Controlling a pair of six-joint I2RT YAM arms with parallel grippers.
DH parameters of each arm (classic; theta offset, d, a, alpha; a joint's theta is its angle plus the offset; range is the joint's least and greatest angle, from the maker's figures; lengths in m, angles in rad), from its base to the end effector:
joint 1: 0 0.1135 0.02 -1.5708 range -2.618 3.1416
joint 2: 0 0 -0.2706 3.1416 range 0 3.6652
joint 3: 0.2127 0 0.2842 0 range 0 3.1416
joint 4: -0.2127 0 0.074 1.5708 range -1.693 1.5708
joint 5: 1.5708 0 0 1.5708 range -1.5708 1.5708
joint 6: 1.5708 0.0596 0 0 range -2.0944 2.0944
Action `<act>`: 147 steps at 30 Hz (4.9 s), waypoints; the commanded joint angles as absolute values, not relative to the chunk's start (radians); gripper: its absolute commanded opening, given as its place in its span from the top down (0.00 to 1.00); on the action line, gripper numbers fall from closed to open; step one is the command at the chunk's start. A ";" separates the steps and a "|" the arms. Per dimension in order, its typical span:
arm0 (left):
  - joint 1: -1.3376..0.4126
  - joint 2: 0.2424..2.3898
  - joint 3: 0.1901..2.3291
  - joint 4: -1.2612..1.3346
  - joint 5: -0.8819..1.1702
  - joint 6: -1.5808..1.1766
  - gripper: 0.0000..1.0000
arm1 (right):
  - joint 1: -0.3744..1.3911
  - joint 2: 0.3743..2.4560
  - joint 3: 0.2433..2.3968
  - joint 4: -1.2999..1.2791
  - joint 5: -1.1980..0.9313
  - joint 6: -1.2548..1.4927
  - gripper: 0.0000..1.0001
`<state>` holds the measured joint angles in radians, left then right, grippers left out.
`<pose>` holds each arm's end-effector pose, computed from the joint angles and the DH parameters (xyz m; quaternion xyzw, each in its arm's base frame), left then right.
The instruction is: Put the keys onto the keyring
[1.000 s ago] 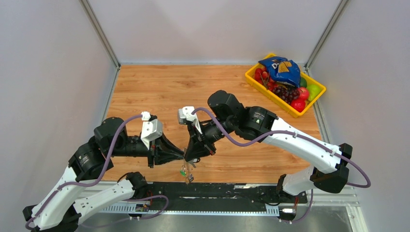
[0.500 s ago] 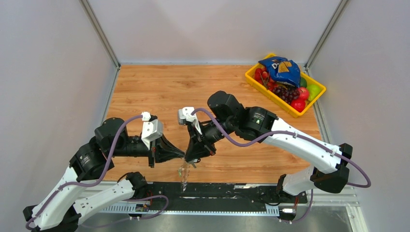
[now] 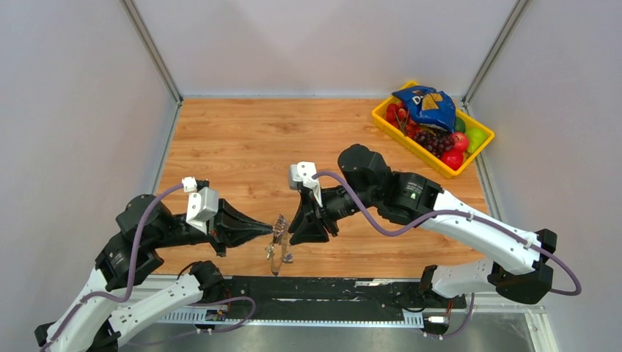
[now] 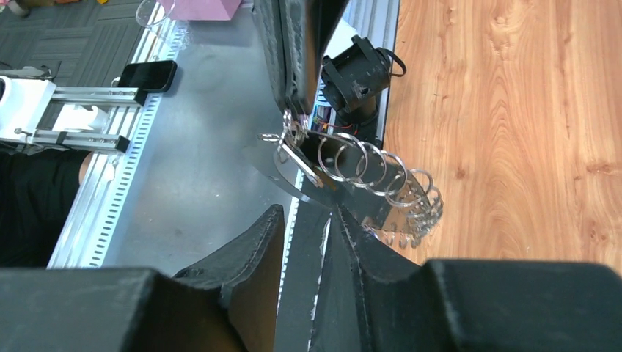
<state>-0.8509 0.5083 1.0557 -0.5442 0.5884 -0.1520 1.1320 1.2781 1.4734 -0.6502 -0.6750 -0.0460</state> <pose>0.0497 -0.1069 0.4414 0.4243 0.5645 -0.5053 0.4960 0.0984 0.2974 0.4324 -0.5905 0.5682 0.4986 0.2826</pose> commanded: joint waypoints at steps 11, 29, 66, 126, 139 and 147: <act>-0.853 0.479 1.021 -0.337 0.560 -0.190 1.00 | 1.196 1.170 1.440 -0.392 -0.522 -0.015 0.69; -0.853 0.420 0.942 -0.118 0.510 -0.242 1.00 | 1.330 1.170 1.465 -0.294 -0.202 -0.105 0.76; -0.854 0.445 0.628 0.931 0.310 -0.367 1.00 | 1.345 1.170 1.599 -0.123 -0.168 -0.232 0.59; -0.853 0.381 0.552 1.027 0.271 -0.311 1.00 | 1.355 1.324 1.666 -0.015 -0.292 -0.235 0.84; -0.855 0.386 0.555 1.031 0.274 -0.318 1.00 | 1.355 1.331 1.654 -0.012 -0.282 -0.239 0.78; -0.853 0.384 0.554 1.032 0.274 -0.316 1.00 | 1.355 1.339 1.657 -0.011 -0.284 -0.239 0.78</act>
<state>-0.8509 0.3817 0.5297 0.9966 0.2817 -0.3275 1.3479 1.3430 1.6501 -0.0471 -0.2890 -0.2375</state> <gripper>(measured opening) 0.008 0.225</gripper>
